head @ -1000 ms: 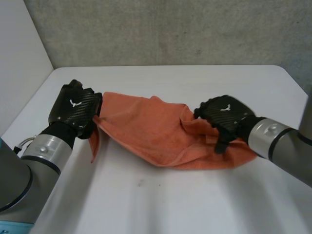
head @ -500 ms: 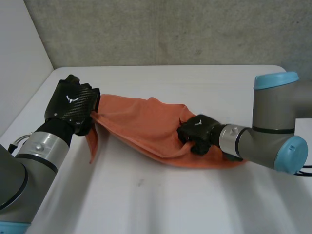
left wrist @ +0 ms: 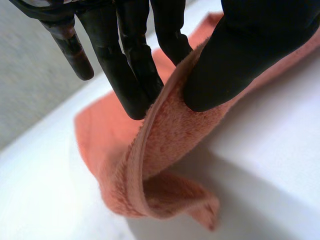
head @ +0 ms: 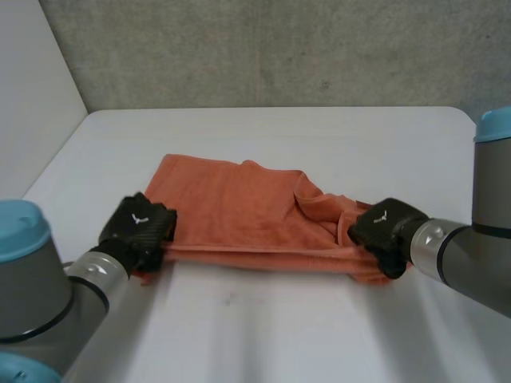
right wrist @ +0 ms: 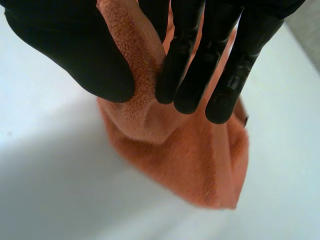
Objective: Fold the laundry
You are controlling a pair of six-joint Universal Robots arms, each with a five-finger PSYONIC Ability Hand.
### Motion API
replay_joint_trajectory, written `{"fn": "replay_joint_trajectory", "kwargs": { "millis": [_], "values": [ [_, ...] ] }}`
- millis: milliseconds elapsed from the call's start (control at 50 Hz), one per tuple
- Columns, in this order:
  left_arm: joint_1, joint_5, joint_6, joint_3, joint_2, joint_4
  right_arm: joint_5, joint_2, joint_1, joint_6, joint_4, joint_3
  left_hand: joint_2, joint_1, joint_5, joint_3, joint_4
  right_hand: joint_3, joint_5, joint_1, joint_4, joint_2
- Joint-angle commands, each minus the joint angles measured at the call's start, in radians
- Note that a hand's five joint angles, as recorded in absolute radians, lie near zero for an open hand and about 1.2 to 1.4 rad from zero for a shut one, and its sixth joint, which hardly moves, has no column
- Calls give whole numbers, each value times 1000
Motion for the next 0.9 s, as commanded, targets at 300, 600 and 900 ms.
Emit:
{"fn": "replay_joint_trajectory", "kwargs": {
  "millis": [300,600,900],
  "values": [
    [15,-9,185,811,-102,222,111,101,11,149,-573,-668,197,266,217,208,1179,220,242,423,208,225],
    [48,3,85,396,-22,253,105,-143,-5,168,-687,-66,197,266,217,208,1179,220,242,423,208,225],
    [58,70,96,-13,-17,255,103,43,-2,169,-551,207,197,266,217,208,1179,220,242,423,208,225]
  ]
}}
